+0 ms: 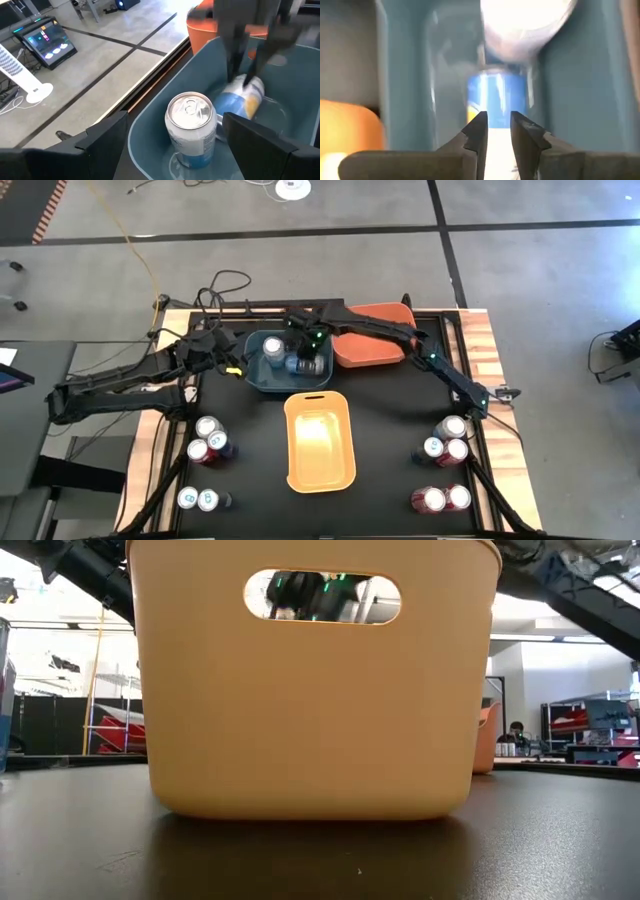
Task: Sort soda cans
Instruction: Put the top blue-white soda can into the blue bin
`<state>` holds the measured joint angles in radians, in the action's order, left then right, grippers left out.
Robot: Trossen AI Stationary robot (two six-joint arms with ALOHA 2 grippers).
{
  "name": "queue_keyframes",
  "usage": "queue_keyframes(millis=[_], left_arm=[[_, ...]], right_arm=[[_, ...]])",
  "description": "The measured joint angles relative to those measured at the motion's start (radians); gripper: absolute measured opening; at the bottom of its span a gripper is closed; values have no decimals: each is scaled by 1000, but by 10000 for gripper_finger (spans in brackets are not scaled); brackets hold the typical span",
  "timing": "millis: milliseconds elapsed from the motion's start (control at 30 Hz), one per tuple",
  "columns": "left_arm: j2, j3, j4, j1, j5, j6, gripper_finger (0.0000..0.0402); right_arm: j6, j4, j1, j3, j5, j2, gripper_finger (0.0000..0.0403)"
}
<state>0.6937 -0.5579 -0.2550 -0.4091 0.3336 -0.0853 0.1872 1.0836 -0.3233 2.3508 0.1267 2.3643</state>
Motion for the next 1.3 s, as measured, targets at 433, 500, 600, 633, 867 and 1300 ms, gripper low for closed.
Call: queue_keyframes(millis=[433, 500, 600, 633, 867, 1300], left_arm=[[0, 0, -11, 0, 0, -3, 318], [0, 0, -13, 0, 0, -3, 318], [0, 0, -24, 0, 0, -2, 318], [0, 0, -24, 0, 0, -3, 318], [0, 0, -18, 0, 0, -4, 318], [0, 0, -16, 0, 3, -4, 318]], right_arm=[[26, -21, 5, 3, -30, 59, 253], [29, -38, -5, 3, -52, 98, 291], [23, -36, -18, 7, -54, 131, 337], [27, -35, -22, 7, -66, 148, 349], [67, 4, -17, 0, -149, 162, 373], [105, 11, 6, 1, -160, 162, 283]])
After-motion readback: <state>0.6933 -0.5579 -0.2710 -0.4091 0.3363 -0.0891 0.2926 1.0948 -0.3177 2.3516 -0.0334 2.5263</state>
